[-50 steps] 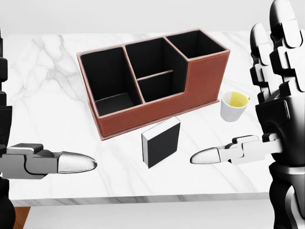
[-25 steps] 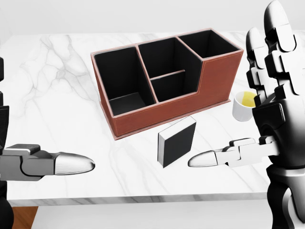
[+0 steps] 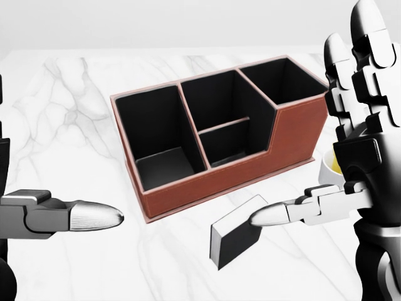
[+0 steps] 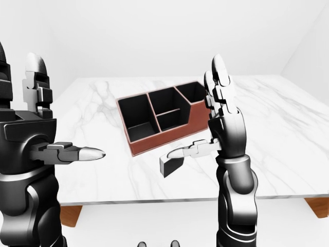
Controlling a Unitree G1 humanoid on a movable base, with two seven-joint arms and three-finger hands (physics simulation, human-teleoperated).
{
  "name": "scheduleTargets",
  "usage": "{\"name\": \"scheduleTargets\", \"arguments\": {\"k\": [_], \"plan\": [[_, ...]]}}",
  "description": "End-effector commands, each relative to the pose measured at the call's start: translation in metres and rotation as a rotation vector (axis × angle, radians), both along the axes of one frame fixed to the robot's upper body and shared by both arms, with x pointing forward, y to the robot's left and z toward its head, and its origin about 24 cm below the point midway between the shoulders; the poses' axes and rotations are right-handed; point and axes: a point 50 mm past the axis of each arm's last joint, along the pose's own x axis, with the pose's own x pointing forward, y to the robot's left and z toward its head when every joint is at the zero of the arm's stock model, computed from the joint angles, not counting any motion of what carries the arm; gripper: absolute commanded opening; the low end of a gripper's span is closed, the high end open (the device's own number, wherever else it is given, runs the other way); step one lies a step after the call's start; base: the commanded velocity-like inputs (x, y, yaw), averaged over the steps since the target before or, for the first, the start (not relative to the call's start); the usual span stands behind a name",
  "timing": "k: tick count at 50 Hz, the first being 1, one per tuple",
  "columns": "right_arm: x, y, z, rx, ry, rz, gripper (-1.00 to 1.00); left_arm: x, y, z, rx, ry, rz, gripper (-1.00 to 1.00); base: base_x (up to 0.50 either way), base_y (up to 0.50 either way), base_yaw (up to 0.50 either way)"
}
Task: Pick up the book and place it in the front compartment of the caddy.
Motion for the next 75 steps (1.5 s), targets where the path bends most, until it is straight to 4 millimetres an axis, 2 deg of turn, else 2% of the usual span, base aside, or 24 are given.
{"name": "scheduleTargets", "arguments": {"k": [1,6,32,51,58,75], "plan": [[0.0009,-0.0004,-0.0016,0.004,0.009,0.003,1.0,0.0004,0.0002,-0.0004,-0.002,0.003,-0.002,1.0,0.5,0.0,0.0],[0.0027,-0.0001,-0.0023,0.0,0.014,-0.005,1.0,0.0007,-0.0007,-0.0006,-0.002,0.004,-0.004,1.0,0.44,0.0,0.0],[0.0018,-0.0013,0.0019,0.005,-0.007,-0.021,1.0,-0.0002,-0.002,0.0012,-0.004,-0.007,-0.01,1.0,0.0,0.09,0.0],[0.0035,-0.0007,-0.0016,-0.007,0.011,-0.026,1.0,-0.0014,-0.0028,0.001,0.005,-0.007,-0.007,1.0,0.48,0.0,0.0],[-0.0013,0.0003,0.0022,-0.02,-0.014,-0.036,1.0,-0.0035,-0.0027,0.0026,0.004,-0.019,-0.008,1.0,0.02,0.0,0.0],[0.0012,-0.0004,-0.0001,-0.013,0.0,-0.033,1.0,-0.0023,-0.0032,0.0019,0.004,-0.014,-0.01,1.0,0.0,0.0,0.0]]}}
